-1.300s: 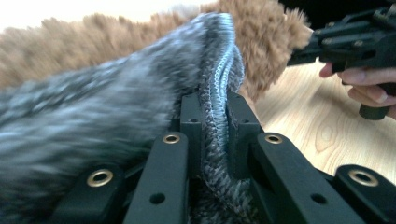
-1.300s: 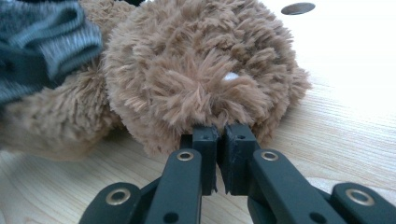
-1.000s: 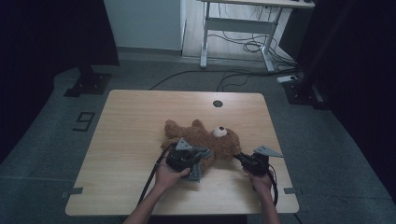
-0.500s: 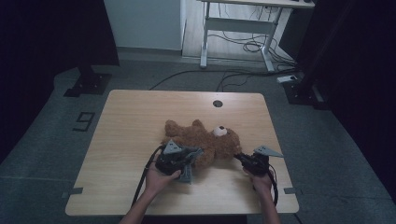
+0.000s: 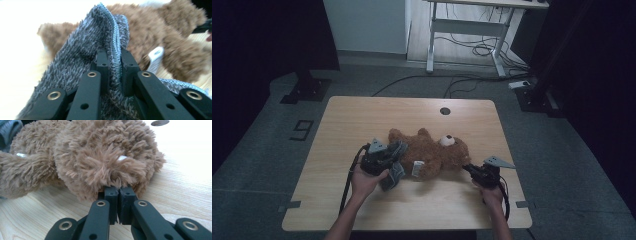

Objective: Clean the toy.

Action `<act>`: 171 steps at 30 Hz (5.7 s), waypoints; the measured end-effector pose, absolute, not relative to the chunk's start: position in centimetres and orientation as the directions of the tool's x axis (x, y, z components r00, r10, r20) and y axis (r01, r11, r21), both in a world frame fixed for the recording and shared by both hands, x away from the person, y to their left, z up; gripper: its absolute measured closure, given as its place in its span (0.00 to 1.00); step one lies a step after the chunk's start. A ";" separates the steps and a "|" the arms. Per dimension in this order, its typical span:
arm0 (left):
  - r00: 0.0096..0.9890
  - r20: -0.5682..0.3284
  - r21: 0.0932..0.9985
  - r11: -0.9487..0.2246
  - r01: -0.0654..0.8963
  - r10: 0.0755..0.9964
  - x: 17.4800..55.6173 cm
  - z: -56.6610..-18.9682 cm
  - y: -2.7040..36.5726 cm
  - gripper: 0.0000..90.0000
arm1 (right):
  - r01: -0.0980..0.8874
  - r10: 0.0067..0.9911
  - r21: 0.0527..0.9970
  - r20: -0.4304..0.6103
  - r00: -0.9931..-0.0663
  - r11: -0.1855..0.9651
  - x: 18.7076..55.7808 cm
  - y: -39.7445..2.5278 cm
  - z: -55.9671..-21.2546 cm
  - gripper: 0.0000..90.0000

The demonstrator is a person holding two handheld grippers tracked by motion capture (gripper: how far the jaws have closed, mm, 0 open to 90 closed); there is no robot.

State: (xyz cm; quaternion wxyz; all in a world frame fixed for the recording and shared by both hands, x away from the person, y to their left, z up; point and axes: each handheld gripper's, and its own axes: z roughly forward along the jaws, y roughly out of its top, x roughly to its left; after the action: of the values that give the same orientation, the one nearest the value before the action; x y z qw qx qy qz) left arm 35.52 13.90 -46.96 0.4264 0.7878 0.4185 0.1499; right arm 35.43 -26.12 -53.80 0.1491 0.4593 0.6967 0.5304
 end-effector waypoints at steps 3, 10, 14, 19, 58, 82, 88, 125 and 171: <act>0.589 -0.136 0.793 -0.269 0.547 0.797 35.3 -47.8 14.9 0.88 | 0.481 0.797 0.876 0.279 -0.536 0.017 35.4 -26.1 -53.8 0.96; 0.550 -0.153 0.784 -0.238 0.573 0.821 35.1 -48.5 16.9 0.88 | 0.481 0.799 0.877 0.279 -0.533 0.014 35.4 -26.1 -53.8 0.96; 0.554 -0.141 0.790 -0.244 0.563 0.821 34.8 -48.4 17.3 0.88 | 0.482 0.798 0.876 0.283 -0.532 0.011 35.4 -26.1 -53.8 0.96; 0.605 -0.114 0.831 -0.258 0.492 0.788 33.8 -46.0 15.5 0.88 | 0.481 0.802 0.877 0.280 -0.528 0.010 35.4 -26.0 -53.8 0.96; 0.782 -0.122 0.748 -0.461 0.477 0.611 34.8 -48.7 0.4 0.88 | 0.483 0.800 0.875 0.279 -0.531 0.016 35.4 -25.9 -53.9 0.97; 0.814 -0.139 0.704 -0.522 0.482 0.564 36.4 -49.6 -3.1 0.88 | 0.505 0.801 0.863 0.293 -0.521 0.012 35.6 -26.0 -54.2 0.97; 0.820 -0.132 0.680 -0.551 0.484 0.557 35.7 -50.1 -2.8 0.88 | 0.504 0.799 0.864 0.294 -0.524 0.013 35.6 -26.0 -54.2 0.97; 0.648 -0.079 0.811 -0.329 0.484 0.758 36.9 -43.2 10.5 0.87 | 0.487 0.785 0.874 0.292 -0.547 0.015 35.4 -25.8 -53.9 0.91; 0.643 -0.104 0.776 -0.342 0.530 0.759 35.5 -48.5 11.7 0.89 | 0.501 0.800 0.865 0.280 -0.531 0.031 36.5 -22.5 -53.4 0.48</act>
State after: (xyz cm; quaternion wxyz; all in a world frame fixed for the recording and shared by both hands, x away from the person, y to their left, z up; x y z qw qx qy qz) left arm 35.48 11.68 -48.45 0.4116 0.8074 0.3992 0.1392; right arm 36.53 -22.54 -53.35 0.1432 0.4624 0.7034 0.5205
